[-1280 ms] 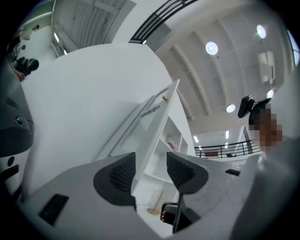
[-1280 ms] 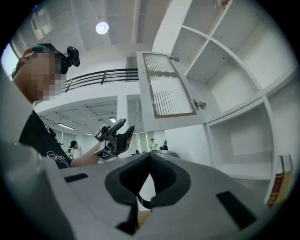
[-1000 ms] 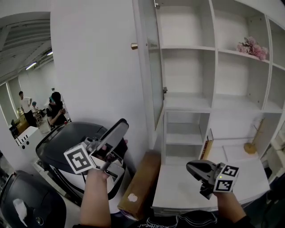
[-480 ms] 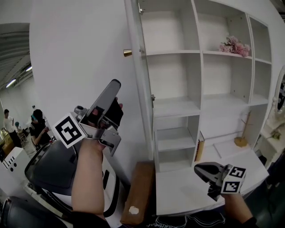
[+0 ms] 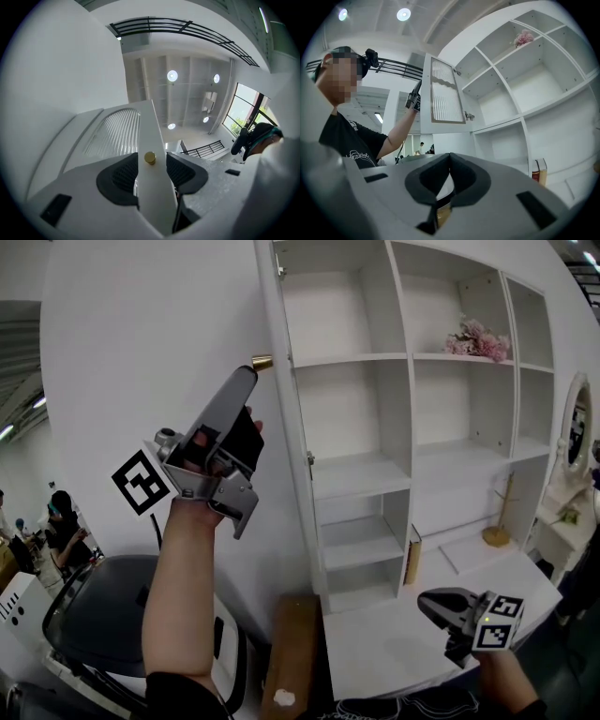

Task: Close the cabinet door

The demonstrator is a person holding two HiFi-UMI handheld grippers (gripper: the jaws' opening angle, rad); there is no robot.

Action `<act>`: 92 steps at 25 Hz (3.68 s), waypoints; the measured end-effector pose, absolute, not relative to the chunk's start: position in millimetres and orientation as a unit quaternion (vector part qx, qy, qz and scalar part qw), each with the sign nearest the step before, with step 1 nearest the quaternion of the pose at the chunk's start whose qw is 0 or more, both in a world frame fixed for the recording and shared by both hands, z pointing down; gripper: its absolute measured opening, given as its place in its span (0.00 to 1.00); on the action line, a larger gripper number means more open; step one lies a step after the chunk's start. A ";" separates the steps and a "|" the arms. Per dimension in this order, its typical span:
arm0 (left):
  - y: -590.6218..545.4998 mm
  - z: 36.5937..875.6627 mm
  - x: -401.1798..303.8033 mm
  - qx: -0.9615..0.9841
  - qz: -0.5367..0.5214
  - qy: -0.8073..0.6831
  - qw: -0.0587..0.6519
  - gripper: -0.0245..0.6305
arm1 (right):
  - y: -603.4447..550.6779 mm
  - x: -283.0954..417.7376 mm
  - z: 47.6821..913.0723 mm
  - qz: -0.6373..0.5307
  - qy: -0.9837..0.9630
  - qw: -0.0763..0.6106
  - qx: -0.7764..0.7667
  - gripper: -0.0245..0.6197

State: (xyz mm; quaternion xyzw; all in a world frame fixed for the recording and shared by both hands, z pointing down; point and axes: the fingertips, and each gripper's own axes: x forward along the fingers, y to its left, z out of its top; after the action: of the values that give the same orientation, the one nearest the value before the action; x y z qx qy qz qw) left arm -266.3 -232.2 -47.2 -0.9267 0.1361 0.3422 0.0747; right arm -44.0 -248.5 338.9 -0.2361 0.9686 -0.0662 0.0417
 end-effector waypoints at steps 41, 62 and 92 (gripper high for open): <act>-222.4 -48.5 -255.1 -0.919 0.307 0.214 0.125 0.17 | -242.9 -47.4 365.1 -0.089 0.972 0.043 -0.211 0.05; -228.2 -48.6 -206.7 -0.902 0.293 0.256 0.185 0.17 | -295.1 -20.9 346.6 -0.065 0.985 0.040 -0.157 0.05; -281.7 -44.7 -106.9 -0.857 0.187 0.356 0.321 0.15 | -323.8 36.4 352.4 -0.086 0.981 0.066 -0.162 0.05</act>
State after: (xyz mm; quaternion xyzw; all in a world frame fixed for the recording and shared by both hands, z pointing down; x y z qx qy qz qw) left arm -106.9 -281.7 -44.7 -0.8575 0.3555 0.1871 0.3215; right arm 36.4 -323.8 352.4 -0.1619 0.9808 -0.0864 0.0659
